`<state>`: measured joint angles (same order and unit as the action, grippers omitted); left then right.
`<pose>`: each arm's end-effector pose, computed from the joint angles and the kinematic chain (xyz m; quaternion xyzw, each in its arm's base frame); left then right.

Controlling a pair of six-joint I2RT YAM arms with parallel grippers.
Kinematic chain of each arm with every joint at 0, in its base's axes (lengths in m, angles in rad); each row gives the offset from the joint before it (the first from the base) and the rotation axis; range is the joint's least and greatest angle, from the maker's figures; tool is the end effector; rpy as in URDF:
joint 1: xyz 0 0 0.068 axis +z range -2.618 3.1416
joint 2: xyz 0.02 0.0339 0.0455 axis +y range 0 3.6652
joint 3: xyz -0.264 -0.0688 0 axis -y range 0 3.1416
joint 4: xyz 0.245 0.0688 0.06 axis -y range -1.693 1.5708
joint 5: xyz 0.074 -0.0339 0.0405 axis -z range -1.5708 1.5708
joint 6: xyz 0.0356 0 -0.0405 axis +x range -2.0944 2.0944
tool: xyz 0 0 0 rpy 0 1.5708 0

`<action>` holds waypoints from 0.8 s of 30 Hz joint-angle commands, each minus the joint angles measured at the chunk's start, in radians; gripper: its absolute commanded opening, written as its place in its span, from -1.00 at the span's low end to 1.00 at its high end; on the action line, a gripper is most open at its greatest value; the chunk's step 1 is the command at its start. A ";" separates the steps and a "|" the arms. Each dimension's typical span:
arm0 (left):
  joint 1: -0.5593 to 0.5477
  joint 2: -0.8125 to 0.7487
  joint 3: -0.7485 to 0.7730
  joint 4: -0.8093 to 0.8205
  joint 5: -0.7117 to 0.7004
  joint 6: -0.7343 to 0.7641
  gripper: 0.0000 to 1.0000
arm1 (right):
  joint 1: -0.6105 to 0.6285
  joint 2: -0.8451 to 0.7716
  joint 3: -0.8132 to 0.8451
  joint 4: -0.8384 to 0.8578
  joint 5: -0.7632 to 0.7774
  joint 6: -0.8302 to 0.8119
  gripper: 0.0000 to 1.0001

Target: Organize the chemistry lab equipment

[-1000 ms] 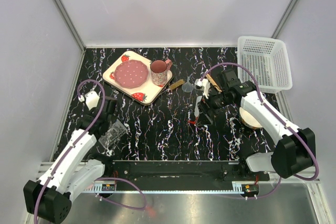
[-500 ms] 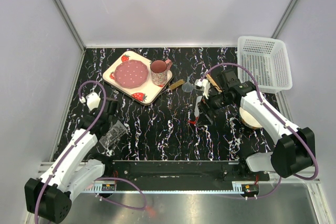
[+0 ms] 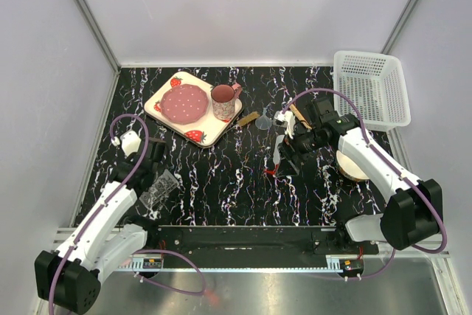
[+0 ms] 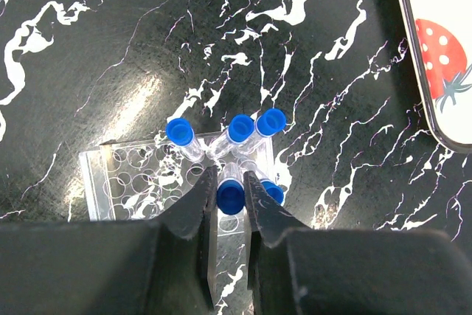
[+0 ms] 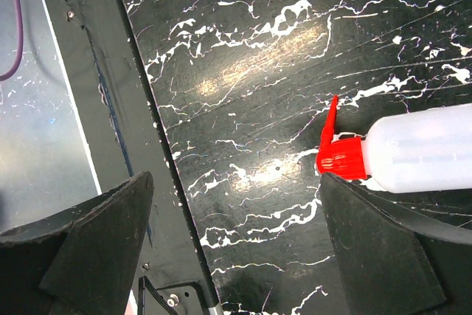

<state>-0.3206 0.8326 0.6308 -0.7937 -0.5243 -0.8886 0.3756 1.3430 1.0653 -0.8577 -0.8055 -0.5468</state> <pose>0.1493 -0.0308 0.2305 -0.3301 0.8685 0.0487 0.3667 0.2269 0.1171 0.2718 -0.4756 0.7667 0.3643 0.2307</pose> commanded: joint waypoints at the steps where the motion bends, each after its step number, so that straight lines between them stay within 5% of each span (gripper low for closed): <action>1: 0.005 -0.018 0.015 -0.019 -0.019 -0.001 -0.92 | -0.009 0.005 0.002 0.019 -0.024 -0.021 0.99; 14: 0.006 0.002 -0.005 -0.006 -0.006 0.011 -0.89 | -0.009 0.013 0.004 0.014 -0.029 -0.025 1.00; 24: 0.005 0.034 -0.036 0.040 0.007 0.014 -0.66 | -0.009 0.016 0.005 0.009 -0.029 -0.028 0.99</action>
<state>-0.3206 0.8597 0.5987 -0.7948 -0.5194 -0.8864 0.3721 1.3575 1.0653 -0.8585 -0.8066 -0.5564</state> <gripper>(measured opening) 0.158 0.994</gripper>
